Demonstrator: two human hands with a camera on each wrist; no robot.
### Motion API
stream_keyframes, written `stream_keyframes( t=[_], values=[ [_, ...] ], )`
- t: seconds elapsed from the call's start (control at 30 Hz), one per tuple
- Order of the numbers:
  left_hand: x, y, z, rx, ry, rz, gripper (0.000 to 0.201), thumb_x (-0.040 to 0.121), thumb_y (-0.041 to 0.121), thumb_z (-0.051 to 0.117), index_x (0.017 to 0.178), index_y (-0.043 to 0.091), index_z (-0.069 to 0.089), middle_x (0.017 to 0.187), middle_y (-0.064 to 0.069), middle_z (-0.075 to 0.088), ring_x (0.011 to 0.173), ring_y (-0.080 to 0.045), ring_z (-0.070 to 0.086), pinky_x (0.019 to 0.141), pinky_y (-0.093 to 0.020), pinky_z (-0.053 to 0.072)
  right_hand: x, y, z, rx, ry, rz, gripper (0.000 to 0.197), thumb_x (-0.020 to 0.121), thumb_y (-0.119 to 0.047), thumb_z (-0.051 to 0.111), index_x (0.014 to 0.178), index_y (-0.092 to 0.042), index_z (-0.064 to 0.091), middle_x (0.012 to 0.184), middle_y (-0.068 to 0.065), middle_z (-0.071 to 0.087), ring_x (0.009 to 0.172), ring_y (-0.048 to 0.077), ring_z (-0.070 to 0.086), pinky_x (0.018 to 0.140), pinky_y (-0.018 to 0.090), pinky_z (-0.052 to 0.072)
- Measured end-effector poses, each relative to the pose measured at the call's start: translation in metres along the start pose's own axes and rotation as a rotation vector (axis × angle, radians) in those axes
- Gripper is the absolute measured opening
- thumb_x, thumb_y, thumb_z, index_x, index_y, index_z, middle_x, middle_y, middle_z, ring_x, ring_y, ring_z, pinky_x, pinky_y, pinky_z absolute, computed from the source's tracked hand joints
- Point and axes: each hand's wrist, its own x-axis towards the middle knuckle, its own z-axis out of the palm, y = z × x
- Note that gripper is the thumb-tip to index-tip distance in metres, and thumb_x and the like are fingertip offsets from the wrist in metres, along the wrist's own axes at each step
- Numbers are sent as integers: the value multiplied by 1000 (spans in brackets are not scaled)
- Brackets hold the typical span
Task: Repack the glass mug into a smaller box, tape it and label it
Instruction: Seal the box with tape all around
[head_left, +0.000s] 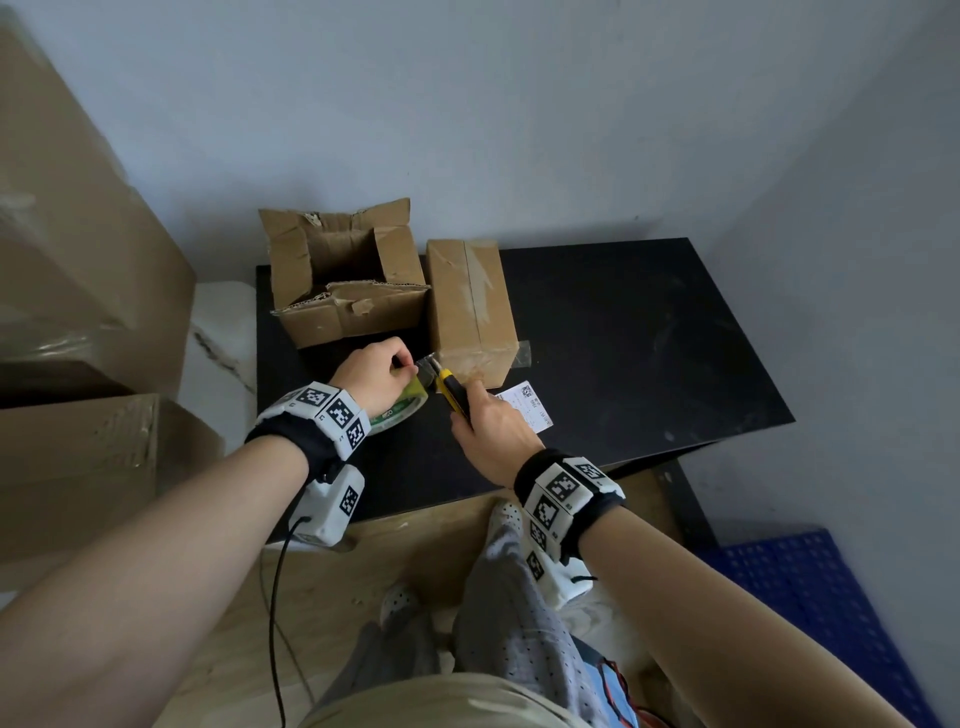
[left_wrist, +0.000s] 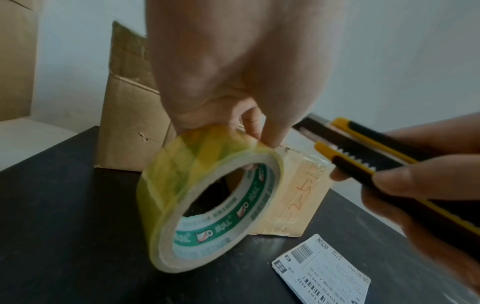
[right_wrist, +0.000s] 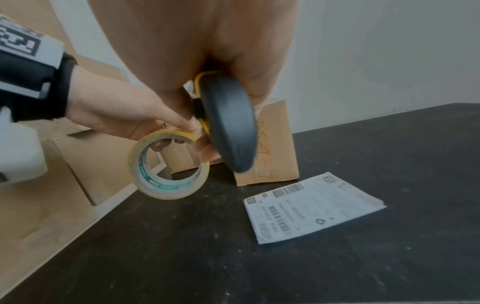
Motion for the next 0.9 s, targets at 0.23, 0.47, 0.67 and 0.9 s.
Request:
stream_keyframes(
  t=[0.23,0.47,0.67,0.9],
  values=[
    [0,1,-5,-13,15,-5,17,93,27,53,101,14,60,92,-9,65,85,-27,62,79,-41,51,10,-10,10,-43,-10,49,15,97,-18,42,104,-4,42,93,17,62,81,32,59,63,34,38],
    [-1,2,-2,-4,15,16,17,94,27,52,101,14,60,91,-8,64,83,-27,61,77,-40,50,12,-10,15,-126,-34,84,18,97,-17,44,107,-3,42,100,18,62,89,37,62,70,40,46],
    [0,0,0,53,45,16,14,94,25,51,99,15,59,92,-7,65,83,-26,61,75,-40,50,12,-6,13,-277,-83,65,20,97,-16,43,111,-1,43,105,17,62,93,36,62,65,36,41],
    [-2,-3,-4,50,62,-14,13,93,26,51,99,17,58,95,-6,64,86,-25,60,73,-36,48,5,30,20,-394,-123,115,20,96,-13,42,114,-4,44,112,14,60,98,35,61,69,37,40]
  ],
)
